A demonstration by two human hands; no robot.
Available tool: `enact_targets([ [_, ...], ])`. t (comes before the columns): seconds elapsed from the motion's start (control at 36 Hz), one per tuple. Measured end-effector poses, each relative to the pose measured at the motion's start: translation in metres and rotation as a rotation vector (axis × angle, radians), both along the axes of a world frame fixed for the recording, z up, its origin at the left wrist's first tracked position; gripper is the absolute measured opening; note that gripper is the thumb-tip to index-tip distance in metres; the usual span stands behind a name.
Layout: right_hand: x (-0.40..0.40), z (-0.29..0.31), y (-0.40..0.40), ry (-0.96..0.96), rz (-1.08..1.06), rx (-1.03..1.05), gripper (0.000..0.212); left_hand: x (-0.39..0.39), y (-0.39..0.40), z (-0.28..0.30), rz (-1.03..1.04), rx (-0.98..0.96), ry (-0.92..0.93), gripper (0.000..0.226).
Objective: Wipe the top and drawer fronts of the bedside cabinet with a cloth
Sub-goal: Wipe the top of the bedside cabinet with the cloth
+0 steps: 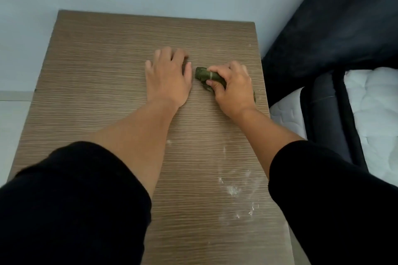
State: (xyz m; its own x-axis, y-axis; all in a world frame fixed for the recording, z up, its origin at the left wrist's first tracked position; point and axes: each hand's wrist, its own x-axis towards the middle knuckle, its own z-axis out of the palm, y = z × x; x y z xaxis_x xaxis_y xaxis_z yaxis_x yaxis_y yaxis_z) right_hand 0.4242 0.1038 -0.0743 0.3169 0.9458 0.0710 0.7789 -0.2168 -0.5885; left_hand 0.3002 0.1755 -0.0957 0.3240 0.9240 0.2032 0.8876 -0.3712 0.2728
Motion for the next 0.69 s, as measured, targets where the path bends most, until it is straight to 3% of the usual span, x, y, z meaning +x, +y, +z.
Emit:
enact_targets([
  [0.69,-0.036,0.006,-0.086,0.084,-0.023,-0.038,0.024,-0.025,-0.052,0.008,-0.075,-0.164,0.040,0.040],
])
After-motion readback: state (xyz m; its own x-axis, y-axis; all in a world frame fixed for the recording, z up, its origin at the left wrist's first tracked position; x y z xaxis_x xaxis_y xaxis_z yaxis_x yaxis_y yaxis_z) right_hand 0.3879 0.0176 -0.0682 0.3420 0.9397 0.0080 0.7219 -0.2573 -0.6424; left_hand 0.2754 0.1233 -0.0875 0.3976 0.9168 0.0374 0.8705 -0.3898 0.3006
